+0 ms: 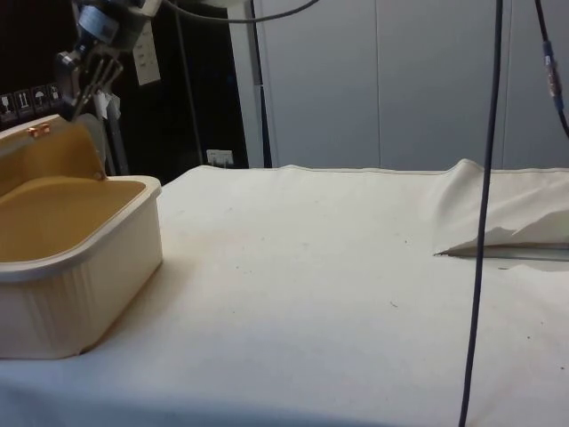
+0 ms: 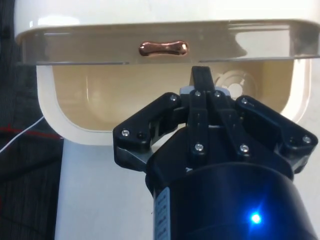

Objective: Open the lid, then close it.

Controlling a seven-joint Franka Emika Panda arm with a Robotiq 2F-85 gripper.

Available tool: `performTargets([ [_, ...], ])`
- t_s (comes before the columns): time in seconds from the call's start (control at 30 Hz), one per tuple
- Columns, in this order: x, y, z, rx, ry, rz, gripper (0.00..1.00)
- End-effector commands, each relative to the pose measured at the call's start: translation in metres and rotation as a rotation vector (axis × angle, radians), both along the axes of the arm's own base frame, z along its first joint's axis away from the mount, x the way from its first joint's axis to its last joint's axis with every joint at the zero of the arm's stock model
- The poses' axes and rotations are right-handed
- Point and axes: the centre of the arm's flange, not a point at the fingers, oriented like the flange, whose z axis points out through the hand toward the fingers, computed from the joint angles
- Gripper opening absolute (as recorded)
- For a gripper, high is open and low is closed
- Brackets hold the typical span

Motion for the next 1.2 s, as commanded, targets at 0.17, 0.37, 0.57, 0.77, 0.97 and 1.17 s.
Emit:
performTargets([
  [0.17, 0.003, -0.003, 0.013, 0.002, -0.013, -0.005, 0.00],
  [0.37, 0.013, -0.003, 0.023, 0.003, -0.035, -0.003, 0.00],
  [0.57, 0.023, 0.000, 0.021, 0.009, -0.041, -0.003, 0.00],
  [0.77, 0.035, 0.003, 0.020, 0.015, -0.047, -0.002, 0.00],
  [0.97, 0.047, 0.008, 0.019, 0.021, -0.056, 0.001, 0.00],
  [1.17, 0.052, 0.016, 0.019, 0.024, -0.056, 0.007, 0.00],
])
